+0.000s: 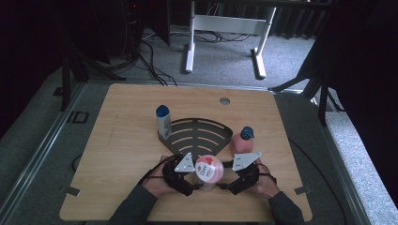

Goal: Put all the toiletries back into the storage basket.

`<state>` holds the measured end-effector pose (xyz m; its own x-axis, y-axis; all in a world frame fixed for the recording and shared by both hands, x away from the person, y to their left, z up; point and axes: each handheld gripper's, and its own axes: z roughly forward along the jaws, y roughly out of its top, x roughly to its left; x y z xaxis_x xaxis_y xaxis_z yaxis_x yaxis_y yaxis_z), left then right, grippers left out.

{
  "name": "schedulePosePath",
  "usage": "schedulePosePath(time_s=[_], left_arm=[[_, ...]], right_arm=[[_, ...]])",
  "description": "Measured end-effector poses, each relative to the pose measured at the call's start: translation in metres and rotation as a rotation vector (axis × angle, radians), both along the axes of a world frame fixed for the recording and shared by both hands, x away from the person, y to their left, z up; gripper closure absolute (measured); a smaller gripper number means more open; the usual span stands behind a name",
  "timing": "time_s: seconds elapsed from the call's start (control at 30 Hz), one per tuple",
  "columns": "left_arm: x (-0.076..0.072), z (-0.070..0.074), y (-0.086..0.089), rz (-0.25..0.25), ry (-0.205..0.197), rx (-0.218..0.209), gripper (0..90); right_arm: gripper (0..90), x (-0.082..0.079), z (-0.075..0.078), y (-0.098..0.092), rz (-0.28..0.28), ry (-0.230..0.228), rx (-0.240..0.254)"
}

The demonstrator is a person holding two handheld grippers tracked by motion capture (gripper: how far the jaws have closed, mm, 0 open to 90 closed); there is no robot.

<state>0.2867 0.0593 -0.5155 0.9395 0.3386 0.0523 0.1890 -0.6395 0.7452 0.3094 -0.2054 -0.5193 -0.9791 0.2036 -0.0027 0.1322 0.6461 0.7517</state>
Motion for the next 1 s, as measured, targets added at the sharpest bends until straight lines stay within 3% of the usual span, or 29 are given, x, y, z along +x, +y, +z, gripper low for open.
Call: schedulePosePath(time_s=[0.67, 1.0], left_arm=[[0.013, 0.005, 0.014, 0.025, -0.028, 0.014, 18.3], [0.022, 0.004, 0.02, 0.043, -0.021, 0.005, 18.2]], right_arm=[[23.4, 0.012, 0.007, 0.017, -0.026, -0.029, -0.019], [23.4, 0.018, 0.01, 0.025, -0.043, -0.038, -0.03]])
